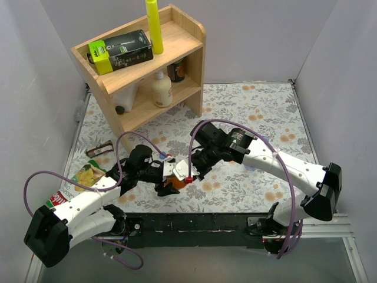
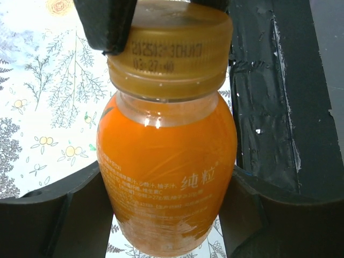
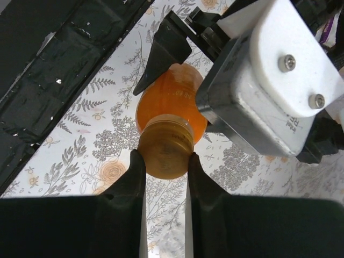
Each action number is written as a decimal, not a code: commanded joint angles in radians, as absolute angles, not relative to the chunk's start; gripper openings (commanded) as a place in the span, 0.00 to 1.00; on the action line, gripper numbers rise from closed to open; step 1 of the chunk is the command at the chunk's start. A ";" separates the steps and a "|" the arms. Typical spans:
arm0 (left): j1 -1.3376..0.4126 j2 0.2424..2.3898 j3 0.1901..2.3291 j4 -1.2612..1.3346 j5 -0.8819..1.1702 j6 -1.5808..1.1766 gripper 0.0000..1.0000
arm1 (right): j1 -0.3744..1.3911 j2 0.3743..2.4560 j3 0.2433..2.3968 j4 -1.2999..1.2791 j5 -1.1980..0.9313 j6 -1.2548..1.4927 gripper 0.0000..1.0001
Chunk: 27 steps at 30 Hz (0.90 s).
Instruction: Screw on the bottle caps
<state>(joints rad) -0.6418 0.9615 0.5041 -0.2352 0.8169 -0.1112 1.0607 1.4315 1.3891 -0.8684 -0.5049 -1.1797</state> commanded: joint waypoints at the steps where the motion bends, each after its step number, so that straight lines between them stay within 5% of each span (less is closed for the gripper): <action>1: -0.637 0.950 0.528 -0.115 0.770 -0.193 0.00 | 1.060 1.486 1.451 -0.897 -0.552 -1.027 0.01; 11: -0.638 0.963 0.529 0.092 0.470 -0.362 0.00 | 0.930 1.687 1.652 -0.950 -0.713 -0.529 0.01; 27: -0.638 0.957 0.460 0.104 0.164 -0.385 0.00 | 0.884 1.792 1.805 -0.885 -0.730 -0.172 0.01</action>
